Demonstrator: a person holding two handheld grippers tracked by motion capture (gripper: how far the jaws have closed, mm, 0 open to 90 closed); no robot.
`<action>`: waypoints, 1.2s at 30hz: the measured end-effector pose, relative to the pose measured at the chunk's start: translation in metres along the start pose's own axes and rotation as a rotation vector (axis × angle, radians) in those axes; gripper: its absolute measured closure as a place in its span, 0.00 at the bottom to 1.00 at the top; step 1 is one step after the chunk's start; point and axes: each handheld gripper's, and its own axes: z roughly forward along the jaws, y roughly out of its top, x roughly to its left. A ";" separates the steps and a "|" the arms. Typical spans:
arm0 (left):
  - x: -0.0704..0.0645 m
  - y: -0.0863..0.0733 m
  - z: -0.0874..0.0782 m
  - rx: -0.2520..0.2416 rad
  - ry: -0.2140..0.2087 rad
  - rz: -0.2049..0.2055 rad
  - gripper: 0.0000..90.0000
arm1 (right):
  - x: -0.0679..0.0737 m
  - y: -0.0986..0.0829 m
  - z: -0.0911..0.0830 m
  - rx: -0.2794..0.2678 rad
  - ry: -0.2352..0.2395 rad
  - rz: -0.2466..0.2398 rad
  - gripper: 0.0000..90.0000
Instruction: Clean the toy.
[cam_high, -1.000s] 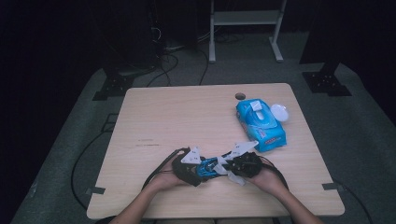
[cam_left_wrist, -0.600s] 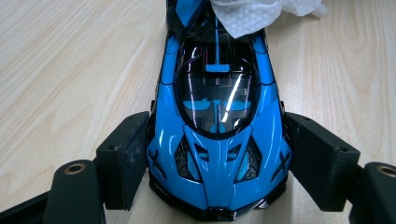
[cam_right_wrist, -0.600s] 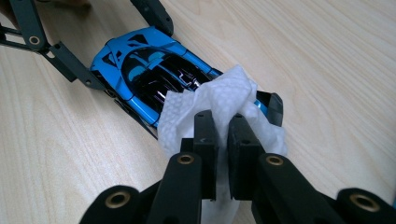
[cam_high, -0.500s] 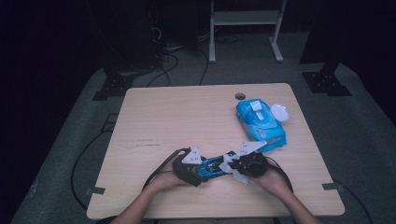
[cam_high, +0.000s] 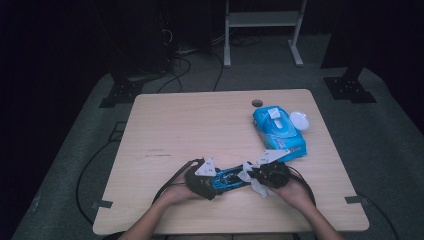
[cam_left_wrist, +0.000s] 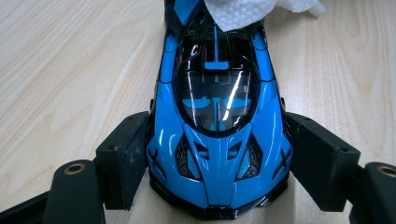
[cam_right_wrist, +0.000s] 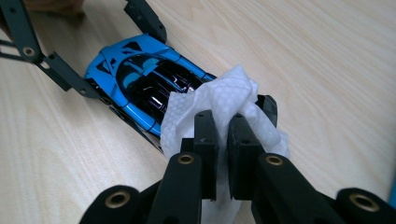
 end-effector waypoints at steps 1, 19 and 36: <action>0.000 0.000 0.000 0.001 0.000 0.001 0.28 | 0.000 0.000 0.002 0.005 0.002 -0.003 0.93; 0.002 -0.003 0.000 0.033 -0.011 -0.037 0.27 | 0.035 0.025 0.027 0.035 0.131 -0.119 0.93; 0.002 -0.006 -0.003 0.039 -0.009 -0.042 0.25 | 0.035 0.037 0.038 0.044 0.190 -0.096 0.93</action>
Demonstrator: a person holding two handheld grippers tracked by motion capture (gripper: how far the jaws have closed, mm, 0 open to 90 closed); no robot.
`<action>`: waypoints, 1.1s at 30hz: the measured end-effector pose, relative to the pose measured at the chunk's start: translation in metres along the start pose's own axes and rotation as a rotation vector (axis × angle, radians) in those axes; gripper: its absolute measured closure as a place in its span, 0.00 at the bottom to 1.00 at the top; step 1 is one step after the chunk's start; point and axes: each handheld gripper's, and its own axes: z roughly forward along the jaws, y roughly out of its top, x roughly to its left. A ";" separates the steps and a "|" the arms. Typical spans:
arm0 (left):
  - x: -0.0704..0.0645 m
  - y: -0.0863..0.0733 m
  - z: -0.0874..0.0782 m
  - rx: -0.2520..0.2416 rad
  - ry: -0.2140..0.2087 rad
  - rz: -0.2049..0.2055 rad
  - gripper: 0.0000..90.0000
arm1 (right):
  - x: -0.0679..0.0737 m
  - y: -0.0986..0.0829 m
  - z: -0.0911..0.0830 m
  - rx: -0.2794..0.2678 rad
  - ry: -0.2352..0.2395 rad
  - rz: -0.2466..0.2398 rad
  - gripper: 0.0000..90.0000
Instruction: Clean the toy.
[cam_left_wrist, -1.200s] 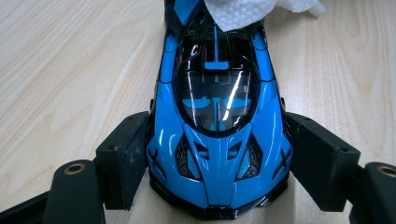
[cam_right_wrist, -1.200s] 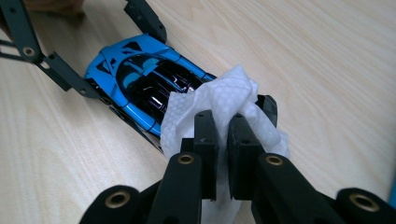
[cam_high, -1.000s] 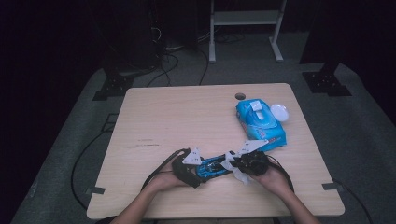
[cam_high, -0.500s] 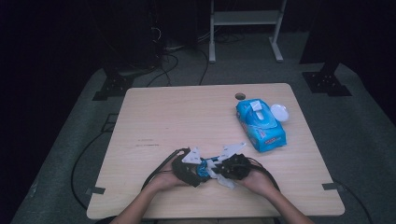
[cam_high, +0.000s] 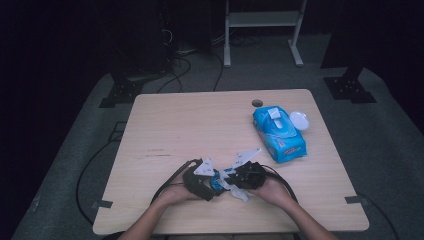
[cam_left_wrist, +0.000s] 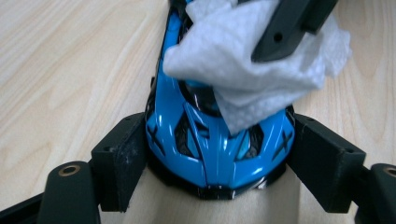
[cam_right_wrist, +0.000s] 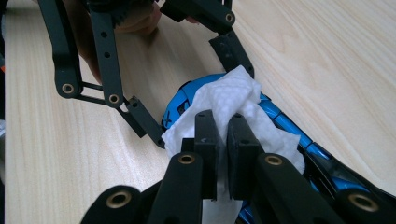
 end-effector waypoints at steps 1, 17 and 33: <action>0.001 -0.001 -0.001 0.003 -0.007 -0.007 0.25 | 0.000 0.000 0.000 0.002 -0.001 -0.001 0.93; 0.001 0.000 0.003 -0.019 -0.003 -0.019 0.26 | 0.008 0.023 0.031 0.032 0.057 -0.017 0.94; 0.000 0.000 0.003 -0.020 0.002 -0.028 0.26 | -0.002 0.023 0.027 0.001 -0.061 -0.043 0.94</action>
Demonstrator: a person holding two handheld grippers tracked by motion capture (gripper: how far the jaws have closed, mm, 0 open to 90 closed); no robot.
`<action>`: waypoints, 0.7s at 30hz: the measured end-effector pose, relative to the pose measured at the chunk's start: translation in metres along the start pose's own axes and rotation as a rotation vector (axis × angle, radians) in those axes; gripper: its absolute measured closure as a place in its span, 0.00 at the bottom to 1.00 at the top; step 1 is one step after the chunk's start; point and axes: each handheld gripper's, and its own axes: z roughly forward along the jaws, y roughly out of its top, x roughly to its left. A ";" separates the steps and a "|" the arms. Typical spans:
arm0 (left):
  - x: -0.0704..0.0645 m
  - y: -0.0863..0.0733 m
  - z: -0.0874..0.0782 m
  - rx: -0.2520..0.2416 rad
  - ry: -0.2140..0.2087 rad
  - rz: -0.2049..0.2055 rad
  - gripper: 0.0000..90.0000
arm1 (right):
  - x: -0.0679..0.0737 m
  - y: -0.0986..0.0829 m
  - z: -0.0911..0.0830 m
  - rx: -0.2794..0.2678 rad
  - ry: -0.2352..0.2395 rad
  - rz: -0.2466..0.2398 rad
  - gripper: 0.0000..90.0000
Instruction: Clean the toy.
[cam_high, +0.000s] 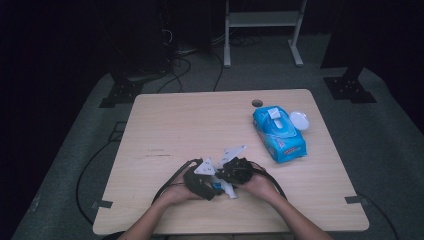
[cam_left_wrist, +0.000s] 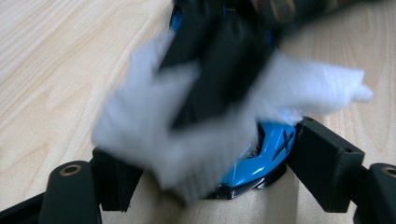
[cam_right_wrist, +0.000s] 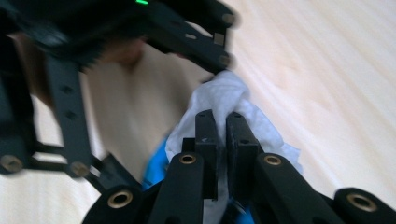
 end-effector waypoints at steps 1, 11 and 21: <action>0.000 0.000 0.000 0.000 0.000 0.002 0.26 | -0.004 -0.002 -0.005 -0.004 -0.028 0.017 0.94; 0.000 0.000 -0.001 0.003 -0.001 0.001 0.26 | 0.000 0.002 0.004 -0.002 -0.021 0.018 0.94; 0.000 0.000 0.001 0.000 0.001 0.004 0.26 | -0.016 -0.007 -0.008 -0.018 -0.041 0.096 0.94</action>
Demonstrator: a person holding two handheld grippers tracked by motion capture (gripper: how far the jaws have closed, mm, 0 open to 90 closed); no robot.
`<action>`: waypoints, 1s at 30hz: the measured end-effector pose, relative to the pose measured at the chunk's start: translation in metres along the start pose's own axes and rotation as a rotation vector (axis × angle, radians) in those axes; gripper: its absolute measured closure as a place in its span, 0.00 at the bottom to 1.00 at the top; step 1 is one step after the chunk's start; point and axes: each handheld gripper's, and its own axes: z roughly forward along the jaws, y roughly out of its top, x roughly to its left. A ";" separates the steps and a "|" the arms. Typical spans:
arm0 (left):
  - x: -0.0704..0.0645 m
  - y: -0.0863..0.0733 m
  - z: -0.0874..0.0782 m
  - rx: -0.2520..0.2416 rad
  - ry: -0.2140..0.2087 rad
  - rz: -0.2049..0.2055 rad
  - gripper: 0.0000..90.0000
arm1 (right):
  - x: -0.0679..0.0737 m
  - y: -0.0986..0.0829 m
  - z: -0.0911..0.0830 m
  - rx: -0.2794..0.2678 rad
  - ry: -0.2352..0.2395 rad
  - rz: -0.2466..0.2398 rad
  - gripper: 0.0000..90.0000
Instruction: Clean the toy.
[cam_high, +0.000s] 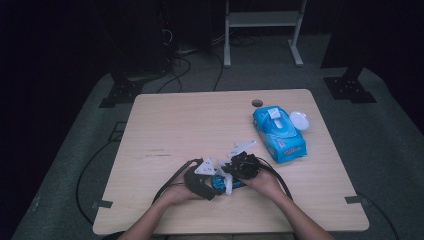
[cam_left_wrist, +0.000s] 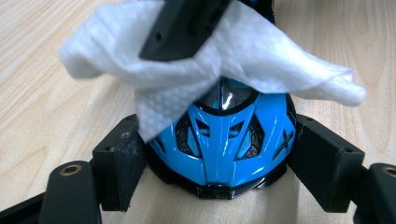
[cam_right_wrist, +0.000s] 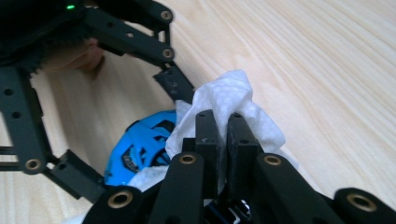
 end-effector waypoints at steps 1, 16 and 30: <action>0.000 0.000 0.000 -0.001 -0.001 -0.002 0.26 | 0.009 0.003 0.005 0.008 0.044 -0.022 0.94; 0.000 0.000 0.000 -0.003 0.001 0.001 0.26 | -0.009 -0.006 -0.009 -0.006 0.018 0.012 0.94; 0.000 0.000 0.000 -0.002 0.001 0.004 0.26 | -0.032 -0.018 -0.022 0.003 -0.008 0.059 0.94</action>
